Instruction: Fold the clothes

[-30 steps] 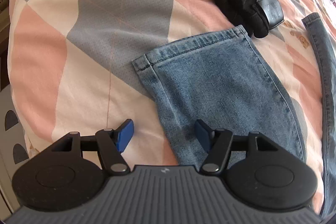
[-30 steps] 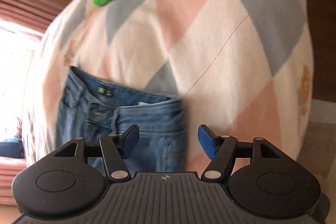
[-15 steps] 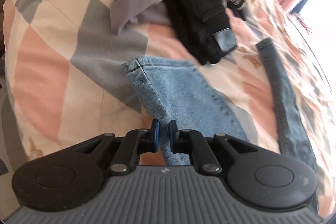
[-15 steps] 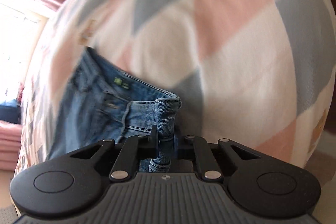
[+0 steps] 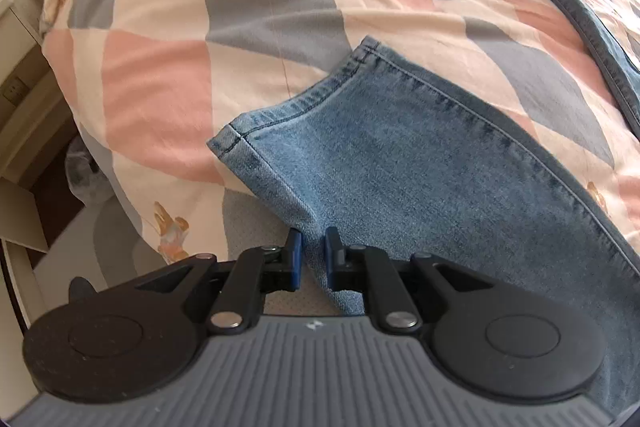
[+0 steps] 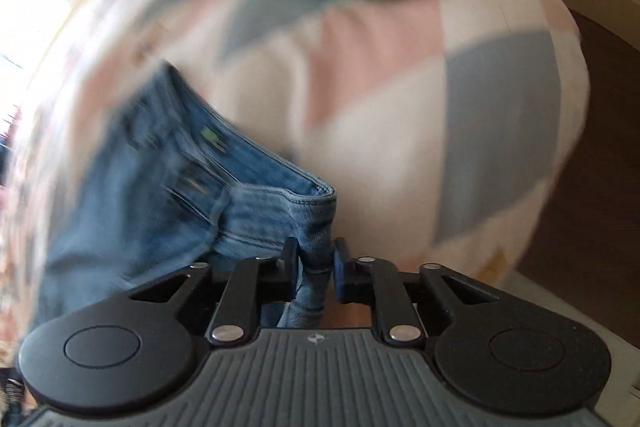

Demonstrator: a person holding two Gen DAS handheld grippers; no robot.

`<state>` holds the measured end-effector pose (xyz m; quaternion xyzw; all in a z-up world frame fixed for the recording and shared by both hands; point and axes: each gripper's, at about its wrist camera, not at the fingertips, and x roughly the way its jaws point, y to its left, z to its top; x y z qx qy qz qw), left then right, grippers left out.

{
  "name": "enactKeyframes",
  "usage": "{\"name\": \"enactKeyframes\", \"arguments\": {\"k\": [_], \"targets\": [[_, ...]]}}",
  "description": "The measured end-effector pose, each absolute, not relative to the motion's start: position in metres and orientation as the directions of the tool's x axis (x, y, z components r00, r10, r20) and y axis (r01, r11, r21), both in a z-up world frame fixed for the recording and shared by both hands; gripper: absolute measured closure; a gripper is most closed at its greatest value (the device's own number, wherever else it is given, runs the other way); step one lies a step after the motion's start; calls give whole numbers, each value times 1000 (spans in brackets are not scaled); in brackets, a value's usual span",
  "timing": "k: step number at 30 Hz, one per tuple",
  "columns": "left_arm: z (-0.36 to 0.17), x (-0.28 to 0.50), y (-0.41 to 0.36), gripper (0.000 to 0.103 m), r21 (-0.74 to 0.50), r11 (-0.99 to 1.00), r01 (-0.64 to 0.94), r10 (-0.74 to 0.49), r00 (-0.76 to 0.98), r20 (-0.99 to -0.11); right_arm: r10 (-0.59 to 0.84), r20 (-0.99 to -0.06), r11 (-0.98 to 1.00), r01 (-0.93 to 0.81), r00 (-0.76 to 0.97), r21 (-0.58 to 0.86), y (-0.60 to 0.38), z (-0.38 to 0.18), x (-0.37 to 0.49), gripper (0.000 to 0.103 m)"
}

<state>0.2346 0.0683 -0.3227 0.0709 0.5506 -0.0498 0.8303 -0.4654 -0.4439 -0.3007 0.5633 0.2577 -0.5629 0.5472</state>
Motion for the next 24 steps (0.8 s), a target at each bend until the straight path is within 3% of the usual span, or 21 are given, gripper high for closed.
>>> {"name": "enactKeyframes", "arguments": {"k": [5, 8, 9, 11, 16, 19, 24], "targets": [[-308, 233, 77, 80, 79, 990, 119, 26, 395, -918, -338, -923, -231, 935, 183, 270, -443, -288, -457, 62], [-309, 233, 82, 80, 229, 973, 37, 202, 355, -913, -353, -912, -208, 933, 209, 294, -441, -282, -455, 49], [-309, 233, 85, 81, 241, 970, 22, 221, 331, -917, -318, -929, -191, 947, 188, 258, -442, -285, -450, 44], [-303, 230, 89, 81, 240, 971, 5, 227, 306, -925, -241, -961, -152, 973, 136, 176, -446, -292, -438, 44], [-260, 204, 74, 81, 78, 994, 83, 43, 362, -931, -339, -906, -55, 956, 255, 290, -439, -265, -414, 44], [-243, 200, 59, 81, -70, 993, 96, -100, 351, -931, -299, -924, 54, 971, 237, 232, -441, -261, -381, 43], [-236, 218, 31, 82, -311, 948, 71, -319, 280, -906, -242, -921, 100, 952, 307, 291, -431, -262, -326, 43]]}}
